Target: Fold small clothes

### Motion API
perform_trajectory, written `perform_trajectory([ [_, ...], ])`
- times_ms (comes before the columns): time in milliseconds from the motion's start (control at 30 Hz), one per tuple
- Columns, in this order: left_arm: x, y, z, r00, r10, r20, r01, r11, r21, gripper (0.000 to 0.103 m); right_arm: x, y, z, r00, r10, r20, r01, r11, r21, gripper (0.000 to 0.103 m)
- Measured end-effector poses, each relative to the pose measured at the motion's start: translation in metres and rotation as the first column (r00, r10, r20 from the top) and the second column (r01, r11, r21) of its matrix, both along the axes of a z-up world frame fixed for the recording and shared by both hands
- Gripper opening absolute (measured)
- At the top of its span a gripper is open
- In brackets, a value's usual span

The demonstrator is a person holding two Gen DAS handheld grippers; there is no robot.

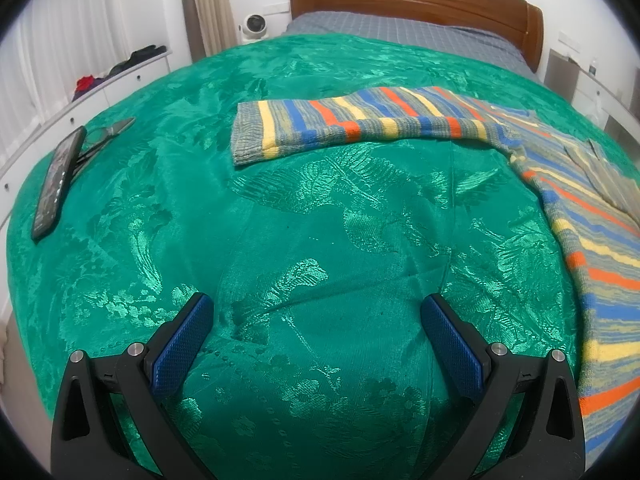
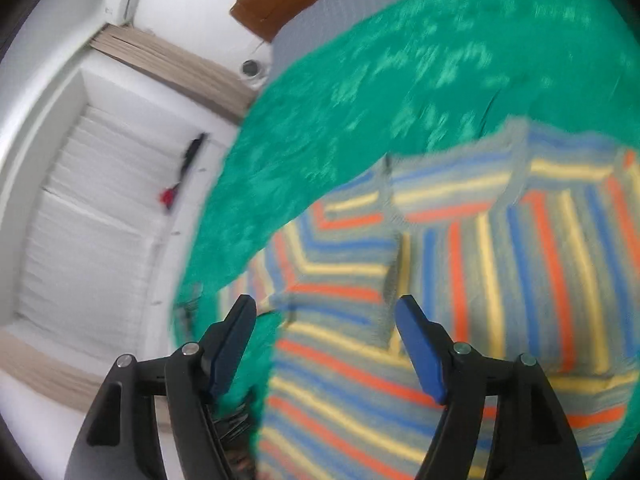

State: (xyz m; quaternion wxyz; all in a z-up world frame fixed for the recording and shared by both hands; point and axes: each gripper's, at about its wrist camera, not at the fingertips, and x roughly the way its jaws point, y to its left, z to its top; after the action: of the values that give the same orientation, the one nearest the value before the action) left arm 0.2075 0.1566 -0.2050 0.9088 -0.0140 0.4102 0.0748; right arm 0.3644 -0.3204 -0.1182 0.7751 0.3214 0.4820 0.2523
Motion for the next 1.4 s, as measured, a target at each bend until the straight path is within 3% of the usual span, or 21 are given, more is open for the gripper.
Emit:
perform_trajectory([
  [100,0.001,0.0,0.0,1.0,0.0,0.002,0.0,1.0,0.003,0.103,-0.01,-0.038,-0.003,0.998,-0.065,-0.01,0.065,0.997,-0.042,0.073],
  [200,0.002,-0.001,-0.001,1.0,0.0,0.004,0.0,1.0,0.006,0.103,-0.021,-0.076,-0.028,0.985,-0.128,-0.113,0.122,0.991,-0.058,0.073],
  [267,0.003,-0.001,-0.001,1.0,0.001,0.005,-0.001,1.0,0.007,0.103,-0.03,-0.099,-0.055,0.968,-0.165,-0.189,0.143,0.982,-0.126,0.073],
  [333,0.003,-0.001,-0.001,1.0,0.0,0.005,0.0,1.0,0.007,0.103,-0.042,-0.116,-0.075,0.95,-0.22,-0.219,0.165,0.956,-0.244,0.071],
  [367,0.003,-0.001,-0.001,1.0,0.001,0.005,-0.001,1.0,0.008,0.103,-0.049,-0.125,-0.08,0.946,-0.243,-0.215,0.185,0.949,-0.255,0.066],
  [400,0.002,-0.002,-0.001,1.0,0.0,0.005,0.0,1.0,0.008,0.103,-0.056,-0.136,-0.081,0.942,-0.268,-0.203,0.216,0.944,-0.248,0.062],
  [467,0.002,-0.002,-0.001,1.0,0.0,0.005,0.0,1.0,0.008,0.103,-0.071,-0.153,-0.073,0.933,-0.329,-0.148,0.281,0.92,-0.274,0.062],
  [600,0.002,-0.002,-0.001,1.0,0.0,0.006,0.0,1.0,0.008,0.103,-0.108,-0.178,-0.052,0.935,-0.352,-0.04,0.312,0.873,-0.375,0.063],
  [800,0.001,-0.003,-0.001,1.0,0.0,0.007,0.0,1.0,0.008,0.103,-0.18,-0.189,-0.046,0.917,-0.385,0.107,0.382,0.765,-0.519,0.063],
  [1000,0.0,-0.004,-0.001,1.0,0.005,0.012,-0.005,1.0,0.013,0.103,-0.231,-0.195,-0.057,0.861,-0.436,0.261,0.502,0.648,-0.573,0.07],
  [1400,-0.005,-0.007,-0.002,1.0,0.01,0.022,-0.011,1.0,0.02,0.103,-0.245,-0.188,-0.09,0.831,-0.444,0.335,0.556,0.639,-0.531,0.079],
])
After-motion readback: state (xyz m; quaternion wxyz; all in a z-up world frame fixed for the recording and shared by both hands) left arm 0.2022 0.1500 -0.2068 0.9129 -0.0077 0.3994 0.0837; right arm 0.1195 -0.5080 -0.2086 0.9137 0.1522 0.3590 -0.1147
